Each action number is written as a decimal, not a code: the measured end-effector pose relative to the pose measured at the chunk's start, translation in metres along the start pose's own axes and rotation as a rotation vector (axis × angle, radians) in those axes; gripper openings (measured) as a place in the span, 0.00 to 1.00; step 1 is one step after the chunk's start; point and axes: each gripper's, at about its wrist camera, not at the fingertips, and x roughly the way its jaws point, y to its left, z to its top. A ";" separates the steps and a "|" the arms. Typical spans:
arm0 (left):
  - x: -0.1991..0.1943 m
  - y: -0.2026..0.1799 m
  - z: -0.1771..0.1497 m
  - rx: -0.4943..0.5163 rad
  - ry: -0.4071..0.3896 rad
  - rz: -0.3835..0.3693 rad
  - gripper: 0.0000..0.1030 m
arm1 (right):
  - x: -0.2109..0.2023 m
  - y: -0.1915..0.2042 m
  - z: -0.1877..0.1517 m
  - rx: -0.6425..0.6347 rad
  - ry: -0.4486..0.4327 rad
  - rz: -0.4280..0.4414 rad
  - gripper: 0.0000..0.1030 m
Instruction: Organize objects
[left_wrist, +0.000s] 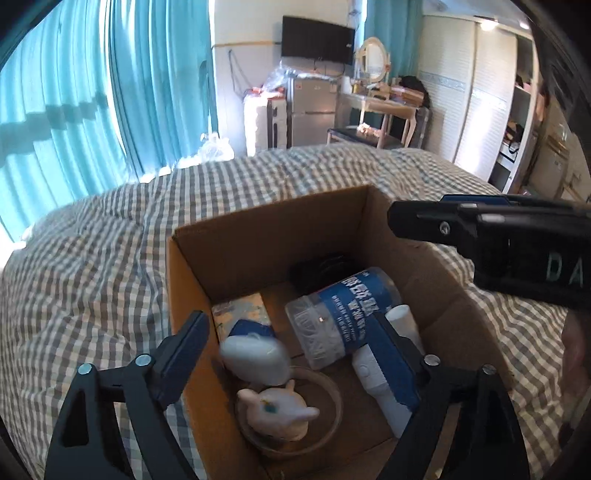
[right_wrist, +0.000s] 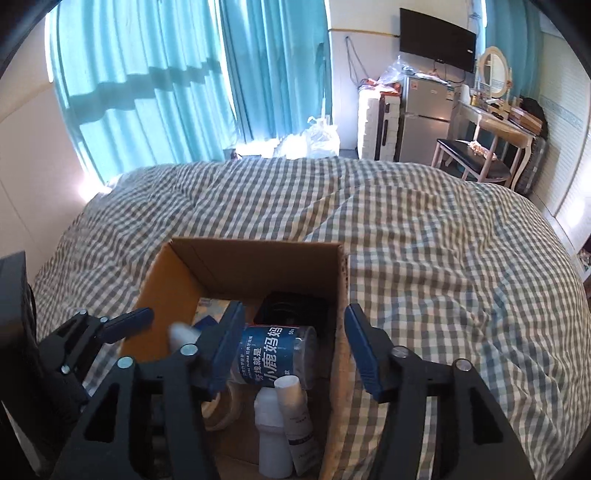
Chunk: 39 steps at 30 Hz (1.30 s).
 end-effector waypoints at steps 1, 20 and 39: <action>-0.004 -0.003 0.002 0.010 -0.006 0.000 0.87 | -0.008 -0.003 0.000 0.011 -0.007 -0.007 0.60; -0.225 -0.027 0.023 -0.036 -0.312 0.163 0.99 | -0.257 0.005 -0.020 0.016 -0.395 -0.090 0.93; -0.309 -0.045 -0.069 -0.075 -0.461 0.270 1.00 | -0.310 0.009 -0.141 0.015 -0.603 -0.067 0.99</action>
